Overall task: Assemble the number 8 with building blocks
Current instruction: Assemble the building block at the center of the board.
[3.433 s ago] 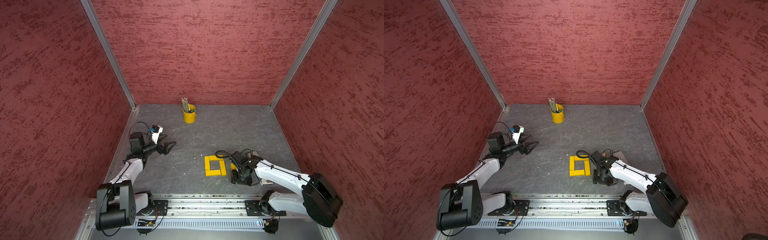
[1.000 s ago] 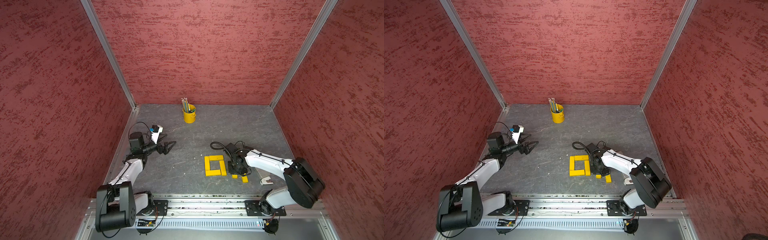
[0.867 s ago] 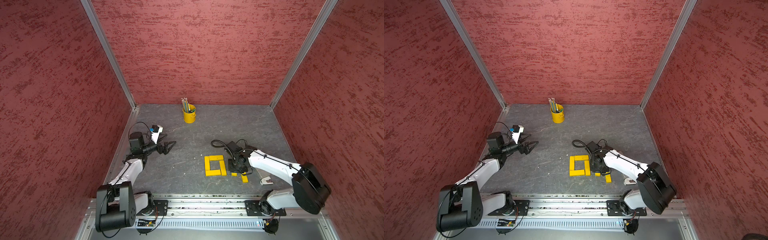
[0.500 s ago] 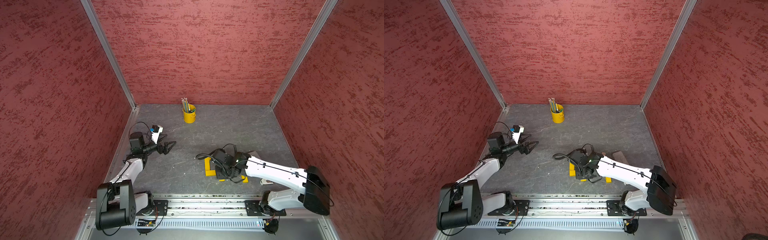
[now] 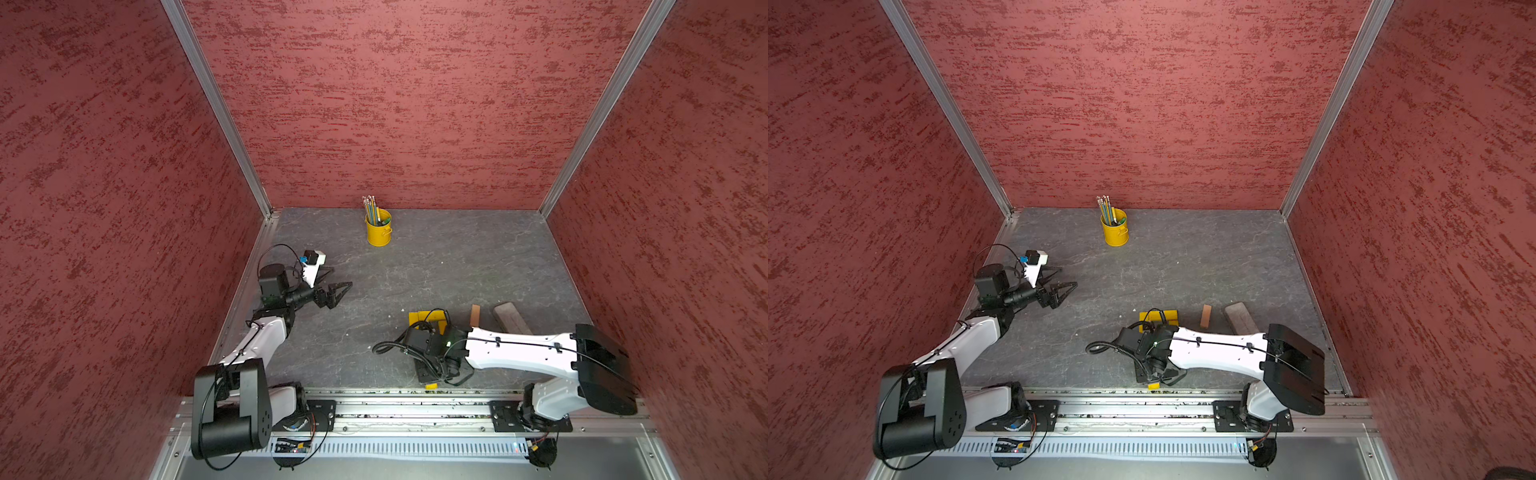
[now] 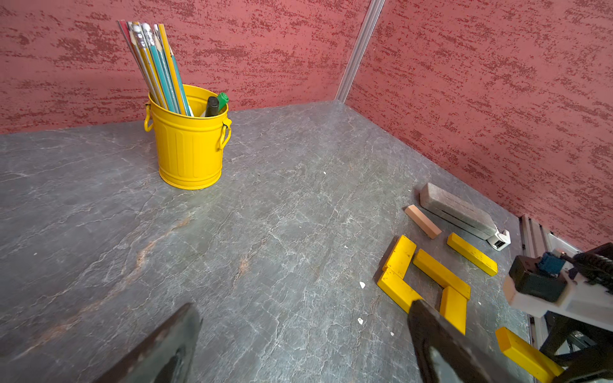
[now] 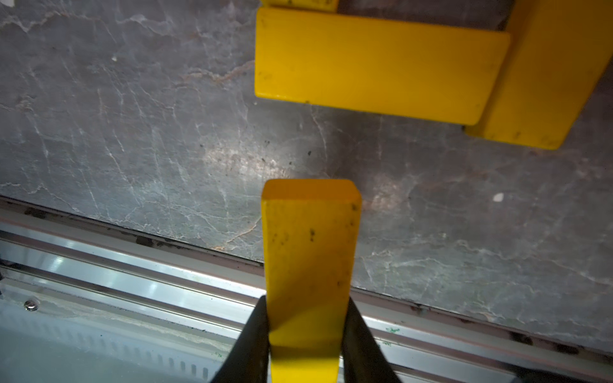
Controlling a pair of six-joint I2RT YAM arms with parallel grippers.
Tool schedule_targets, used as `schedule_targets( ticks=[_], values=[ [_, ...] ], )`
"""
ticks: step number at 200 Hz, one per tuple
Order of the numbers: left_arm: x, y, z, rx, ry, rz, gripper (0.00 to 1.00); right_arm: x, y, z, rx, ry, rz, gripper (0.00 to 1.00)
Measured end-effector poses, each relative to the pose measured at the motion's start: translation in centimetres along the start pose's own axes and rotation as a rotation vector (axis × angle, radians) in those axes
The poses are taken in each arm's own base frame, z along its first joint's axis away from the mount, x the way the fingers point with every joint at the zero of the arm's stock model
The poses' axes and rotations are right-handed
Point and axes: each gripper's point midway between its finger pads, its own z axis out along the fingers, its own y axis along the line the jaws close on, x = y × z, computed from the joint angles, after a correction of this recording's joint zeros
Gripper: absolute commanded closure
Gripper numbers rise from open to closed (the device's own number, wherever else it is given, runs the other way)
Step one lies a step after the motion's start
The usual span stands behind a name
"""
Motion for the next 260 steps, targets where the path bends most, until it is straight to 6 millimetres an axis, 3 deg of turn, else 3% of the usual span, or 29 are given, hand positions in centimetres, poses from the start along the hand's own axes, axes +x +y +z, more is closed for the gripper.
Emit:
schedule_targets(
  ticks=[131, 197, 260],
  values=[
    [0.2, 0.4, -0.1, -0.009, -0.007, 0.004, 0.0, 0.5, 0.3, 1.9, 0.018, 0.052, 0.041, 0.79],
    [0.3, 0.4, -0.1, -0.01, -0.005, 0.001, 0.0, 0.8, -0.7, 3.4, -0.002, 0.024, 0.191, 0.77],
    [0.4, 0.6, -0.2, -0.016, -0.006, -0.002, 0.0, 1.0, -0.3, 3.6, 0.01, -0.004, 0.153, 0.76]
  ],
)
